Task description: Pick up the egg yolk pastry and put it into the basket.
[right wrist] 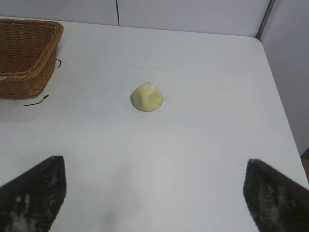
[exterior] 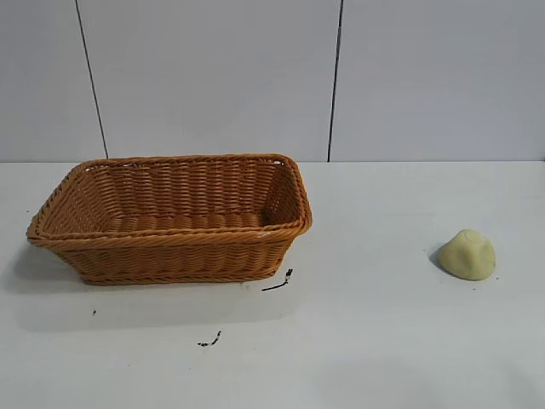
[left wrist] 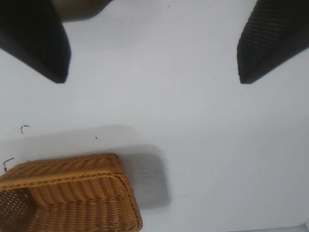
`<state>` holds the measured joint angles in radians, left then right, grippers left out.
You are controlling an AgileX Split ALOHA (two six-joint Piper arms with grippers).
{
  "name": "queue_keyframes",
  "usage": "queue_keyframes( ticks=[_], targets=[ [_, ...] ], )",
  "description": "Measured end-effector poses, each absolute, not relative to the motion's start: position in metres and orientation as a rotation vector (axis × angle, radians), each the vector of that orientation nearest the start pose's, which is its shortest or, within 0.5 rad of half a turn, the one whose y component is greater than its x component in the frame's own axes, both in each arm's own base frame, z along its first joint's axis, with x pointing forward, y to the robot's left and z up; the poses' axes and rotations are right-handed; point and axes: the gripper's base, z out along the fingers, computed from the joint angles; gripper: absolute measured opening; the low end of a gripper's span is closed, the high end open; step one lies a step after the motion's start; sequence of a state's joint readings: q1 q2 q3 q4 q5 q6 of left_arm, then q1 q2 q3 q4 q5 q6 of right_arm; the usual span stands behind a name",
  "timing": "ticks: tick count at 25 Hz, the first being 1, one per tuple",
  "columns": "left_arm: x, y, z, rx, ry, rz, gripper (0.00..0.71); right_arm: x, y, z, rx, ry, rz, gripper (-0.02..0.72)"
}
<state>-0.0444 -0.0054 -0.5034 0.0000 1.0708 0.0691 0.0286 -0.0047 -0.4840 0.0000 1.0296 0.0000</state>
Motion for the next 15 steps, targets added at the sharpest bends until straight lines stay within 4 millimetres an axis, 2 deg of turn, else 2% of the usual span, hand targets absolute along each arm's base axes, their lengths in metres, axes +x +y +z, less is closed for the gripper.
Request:
queue_keyframes(
  ticks=[11, 15],
  targets=[
    [-0.007, 0.000, 0.277, 0.116, 2.042, 0.015, 0.696, -0.002, 0.000, 0.276, -0.029, 2.026, 0.018, 0.693],
    [-0.007, 0.000, 0.277, 0.116, 2.042, 0.015, 0.696, 0.013, 0.000, 0.292, -0.030, 2.086, 0.017, 0.693]
  ],
)
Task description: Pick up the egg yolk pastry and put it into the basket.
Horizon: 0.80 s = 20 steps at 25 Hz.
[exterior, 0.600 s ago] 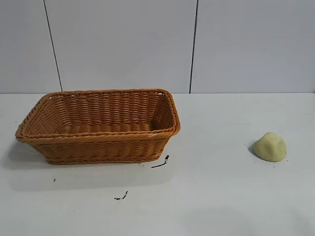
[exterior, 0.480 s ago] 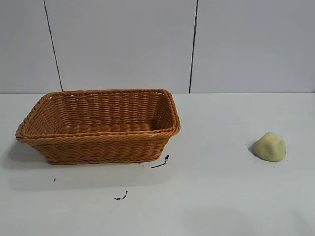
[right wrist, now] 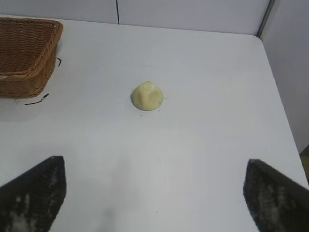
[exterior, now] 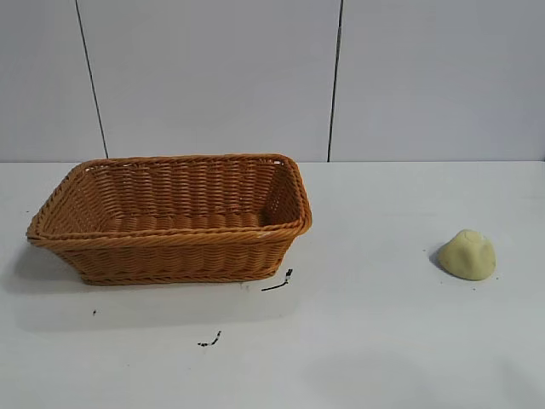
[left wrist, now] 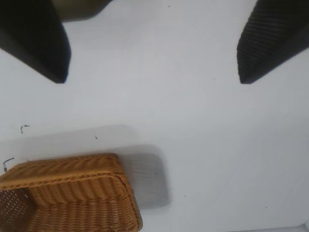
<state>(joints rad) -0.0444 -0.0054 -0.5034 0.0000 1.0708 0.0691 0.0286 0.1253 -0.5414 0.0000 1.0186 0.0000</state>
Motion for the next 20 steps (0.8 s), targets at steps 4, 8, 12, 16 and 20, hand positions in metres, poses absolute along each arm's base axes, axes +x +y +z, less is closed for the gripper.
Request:
queue_keyframes(
  ticks=[4, 8, 12, 16, 20],
  targets=[
    [-0.007, 0.000, 0.277, 0.116, 2.042, 0.015, 0.696, 0.050, 0.001, 0.315, -0.031, 2.188, 0.016, 0.693],
    [-0.007, 0.000, 0.277, 0.116, 2.042, 0.015, 0.696, 0.102, 0.003, 0.327, -0.033, 2.340, 0.014, 0.693],
    [-0.007, 0.000, 0.277, 0.116, 2.042, 0.015, 0.696, 0.164, 0.005, 0.323, -0.036, 2.502, 0.012, 0.693],
    [-0.007, 0.000, 0.277, 0.116, 2.042, 0.015, 0.696, 0.227, 0.007, 0.302, -0.038, 2.667, 0.009, 0.693],
    [-0.007, 0.000, 0.277, 0.116, 2.042, 0.015, 0.696, 0.280, 0.008, 0.279, -0.039, 2.750, 0.008, 0.693]
  ],
)
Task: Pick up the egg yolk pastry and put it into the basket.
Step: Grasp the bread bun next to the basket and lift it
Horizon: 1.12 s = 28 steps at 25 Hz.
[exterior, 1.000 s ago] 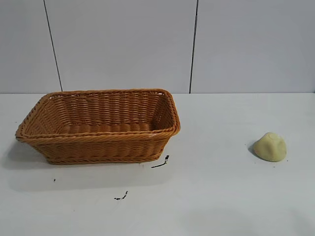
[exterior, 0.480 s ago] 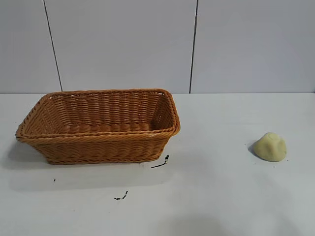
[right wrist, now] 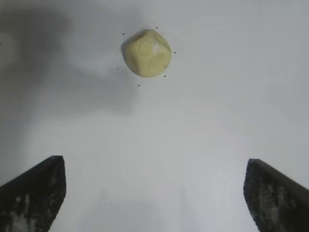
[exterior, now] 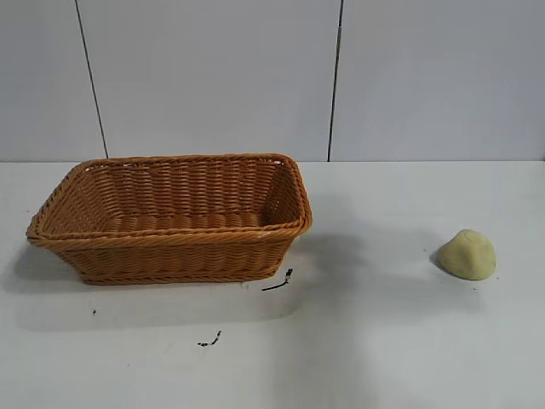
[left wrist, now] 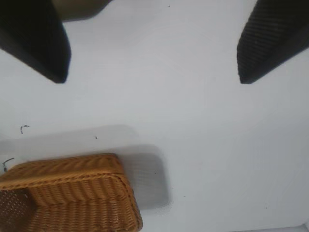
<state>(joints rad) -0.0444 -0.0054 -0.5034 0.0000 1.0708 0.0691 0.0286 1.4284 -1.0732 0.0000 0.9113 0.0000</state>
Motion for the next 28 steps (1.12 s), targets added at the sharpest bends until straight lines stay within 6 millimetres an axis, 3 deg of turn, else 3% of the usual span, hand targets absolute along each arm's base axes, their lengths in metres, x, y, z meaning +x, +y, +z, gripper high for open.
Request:
queue_keyframes(
  ticks=[5, 10, 21, 28],
  targets=[
    [-0.007, 0.000, 0.277, 0.116, 2.042, 0.015, 0.696, 0.335, 0.014, 0.247, -0.075, 2.802, 0.007, 0.693],
    [-0.007, 0.000, 0.277, 0.116, 2.042, 0.015, 0.696, 0.366, 0.027, 0.222, -0.133, 2.798, 0.007, 0.693],
    [-0.007, 0.000, 0.277, 0.116, 2.042, 0.015, 0.696, 0.396, 0.029, 0.139, -0.150, 2.857, -0.006, 0.693],
    [-0.007, 0.000, 0.277, 0.116, 2.042, 0.015, 0.696, 0.398, 0.029, 0.113, -0.154, 2.909, -0.007, 0.693]
  ],
)
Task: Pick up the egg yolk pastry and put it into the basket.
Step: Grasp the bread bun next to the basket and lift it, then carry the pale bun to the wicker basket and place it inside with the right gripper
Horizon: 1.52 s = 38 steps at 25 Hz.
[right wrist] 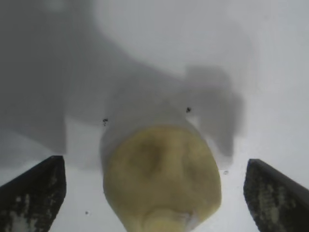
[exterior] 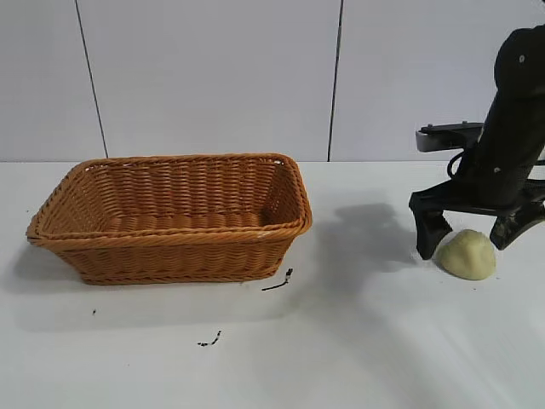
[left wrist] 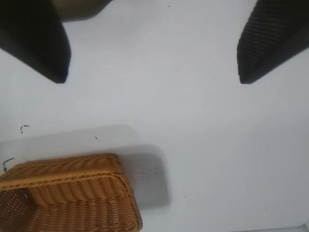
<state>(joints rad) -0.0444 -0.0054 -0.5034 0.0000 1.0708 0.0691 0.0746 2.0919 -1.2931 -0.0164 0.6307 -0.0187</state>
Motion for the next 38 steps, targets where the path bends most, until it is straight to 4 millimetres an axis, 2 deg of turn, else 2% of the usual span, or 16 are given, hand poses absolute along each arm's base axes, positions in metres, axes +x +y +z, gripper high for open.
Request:
queue_keyframes(
  ticks=[4, 6, 7, 11, 12, 14, 16, 19, 22, 25, 28, 34, 38],
  targets=[
    [-0.007, 0.000, 0.277, 0.116, 2.042, 0.015, 0.696, 0.398, 0.029, 0.111, -0.154, 2.912, -0.007, 0.693],
    [-0.007, 0.000, 0.277, 0.116, 2.042, 0.015, 0.696, 0.398, 0.029, 0.111, -0.154, 2.915, -0.007, 0.645],
    [-0.007, 0.000, 0.277, 0.116, 2.042, 0.015, 0.696, 0.397, 0.029, 0.111, -0.154, 2.918, -0.007, 0.588],
    [-0.007, 0.000, 0.277, 0.116, 2.042, 0.015, 0.696, 0.396, 0.029, 0.111, -0.155, 2.940, -0.009, 0.272],
    [-0.007, 0.000, 0.277, 0.116, 2.042, 0.015, 0.696, 0.396, 0.029, 0.111, -0.155, 2.941, -0.009, 0.214],
    [-0.007, 0.000, 0.277, 0.116, 2.042, 0.015, 0.696, 0.396, 0.029, 0.111, -0.155, 2.940, -0.009, 0.162],
    [-0.007, 0.000, 0.277, 0.116, 2.042, 0.015, 0.696, 0.396, 0.029, 0.115, -0.155, 2.937, -0.009, 0.144],
    [-0.007, 0.000, 0.277, 0.116, 2.042, 0.015, 0.696, 0.398, 0.029, 0.135, -0.153, 2.935, -0.010, 0.135],
    [-0.007, 0.000, 0.277, 0.116, 2.042, 0.015, 0.696, 0.403, 0.029, 0.174, -0.149, 2.896, -0.010, 0.135],
    [-0.007, 0.000, 0.277, 0.116, 2.042, 0.015, 0.696, 0.408, 0.029, 0.224, -0.144, 2.815, -0.008, 0.135],
    [-0.007, 0.000, 0.277, 0.116, 2.042, 0.015, 0.696, 0.412, 0.030, 0.258, -0.140, 2.777, -0.007, 0.135],
    [-0.007, 0.000, 0.277, 0.116, 2.042, 0.015, 0.696, 0.417, 0.035, 0.291, -0.131, 2.740, 0.044, 0.135],
    [-0.007, 0.000, 0.277, 0.116, 2.042, 0.015, 0.696, 0.420, 0.060, 0.307, -0.200, 2.679, 0.068, 0.135]
  ],
)
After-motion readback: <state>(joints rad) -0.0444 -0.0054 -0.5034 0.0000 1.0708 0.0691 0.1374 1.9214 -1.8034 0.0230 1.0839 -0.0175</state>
